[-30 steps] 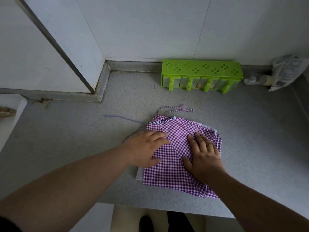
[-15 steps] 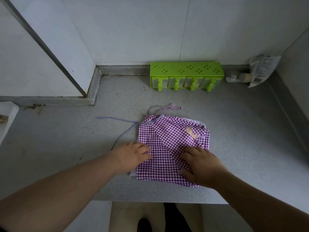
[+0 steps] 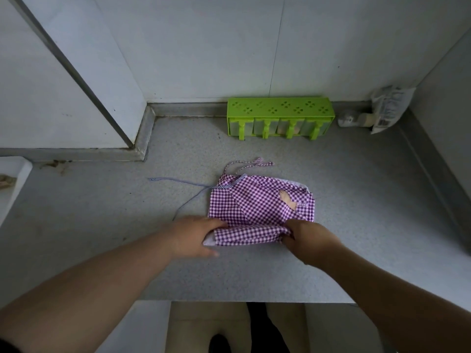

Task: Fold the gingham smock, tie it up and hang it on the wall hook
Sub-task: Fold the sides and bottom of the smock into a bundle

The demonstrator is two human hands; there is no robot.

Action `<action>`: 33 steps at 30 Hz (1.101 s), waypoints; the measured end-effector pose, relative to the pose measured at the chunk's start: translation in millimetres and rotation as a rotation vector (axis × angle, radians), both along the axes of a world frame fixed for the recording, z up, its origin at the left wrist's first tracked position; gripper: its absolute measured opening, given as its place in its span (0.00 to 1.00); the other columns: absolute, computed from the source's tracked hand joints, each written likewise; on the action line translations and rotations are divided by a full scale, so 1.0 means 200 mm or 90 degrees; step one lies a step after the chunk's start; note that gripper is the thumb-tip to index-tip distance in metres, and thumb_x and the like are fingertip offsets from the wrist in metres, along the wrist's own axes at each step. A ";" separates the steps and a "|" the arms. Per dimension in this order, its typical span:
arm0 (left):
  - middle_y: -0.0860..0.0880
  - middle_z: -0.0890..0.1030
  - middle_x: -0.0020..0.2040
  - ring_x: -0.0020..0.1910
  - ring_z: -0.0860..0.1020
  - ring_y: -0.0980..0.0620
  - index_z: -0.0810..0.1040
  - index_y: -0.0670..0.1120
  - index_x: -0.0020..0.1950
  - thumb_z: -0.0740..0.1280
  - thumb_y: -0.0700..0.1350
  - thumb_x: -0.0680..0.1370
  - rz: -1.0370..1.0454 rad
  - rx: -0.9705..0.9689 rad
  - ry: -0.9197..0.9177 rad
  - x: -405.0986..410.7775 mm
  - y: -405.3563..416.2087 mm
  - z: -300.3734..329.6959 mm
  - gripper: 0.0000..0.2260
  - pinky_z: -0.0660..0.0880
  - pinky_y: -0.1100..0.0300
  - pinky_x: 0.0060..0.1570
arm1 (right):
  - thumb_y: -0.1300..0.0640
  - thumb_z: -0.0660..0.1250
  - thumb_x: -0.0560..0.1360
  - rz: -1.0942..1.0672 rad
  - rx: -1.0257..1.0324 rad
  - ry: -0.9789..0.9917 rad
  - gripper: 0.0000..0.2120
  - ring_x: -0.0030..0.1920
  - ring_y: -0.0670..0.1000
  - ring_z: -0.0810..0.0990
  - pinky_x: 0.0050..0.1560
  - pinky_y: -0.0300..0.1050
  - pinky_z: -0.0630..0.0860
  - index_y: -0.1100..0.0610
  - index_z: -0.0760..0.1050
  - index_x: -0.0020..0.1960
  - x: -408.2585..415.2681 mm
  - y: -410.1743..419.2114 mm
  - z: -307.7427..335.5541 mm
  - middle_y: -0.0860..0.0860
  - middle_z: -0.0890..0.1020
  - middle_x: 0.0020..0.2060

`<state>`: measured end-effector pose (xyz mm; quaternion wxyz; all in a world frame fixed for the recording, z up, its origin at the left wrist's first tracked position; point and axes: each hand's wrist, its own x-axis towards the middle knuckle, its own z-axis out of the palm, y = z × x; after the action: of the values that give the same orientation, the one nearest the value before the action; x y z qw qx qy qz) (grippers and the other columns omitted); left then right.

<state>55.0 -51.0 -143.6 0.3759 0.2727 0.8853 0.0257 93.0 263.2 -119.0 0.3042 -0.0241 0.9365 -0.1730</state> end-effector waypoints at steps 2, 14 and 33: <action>0.58 0.82 0.65 0.61 0.78 0.58 0.79 0.54 0.66 0.71 0.76 0.65 0.117 0.097 0.200 -0.02 0.06 0.01 0.37 0.66 0.45 0.77 | 0.48 0.59 0.84 -0.022 -0.011 -0.064 0.18 0.48 0.48 0.81 0.42 0.38 0.75 0.46 0.70 0.73 -0.08 0.02 0.03 0.49 0.81 0.57; 0.49 0.80 0.67 0.65 0.79 0.44 0.77 0.50 0.74 0.60 0.62 0.85 0.553 0.089 -0.084 -0.26 0.16 -0.05 0.24 0.75 0.54 0.64 | 0.39 0.64 0.79 0.166 0.106 0.084 0.25 0.63 0.51 0.75 0.65 0.51 0.75 0.48 0.71 0.72 -0.49 0.06 0.08 0.48 0.76 0.66; 0.49 0.56 0.86 0.83 0.56 0.48 0.48 0.52 0.86 0.52 0.53 0.87 0.043 0.074 0.270 -0.38 0.30 -0.23 0.28 0.51 0.47 0.83 | 0.50 0.55 0.83 0.150 0.126 0.185 0.24 0.78 0.55 0.63 0.79 0.57 0.52 0.41 0.60 0.79 -0.57 -0.12 -0.19 0.48 0.68 0.76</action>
<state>-21.5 8.9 -189.5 0.1639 0.2635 0.9501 0.0310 -21.1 239.7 -157.2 0.1853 -0.1283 0.9735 -0.0379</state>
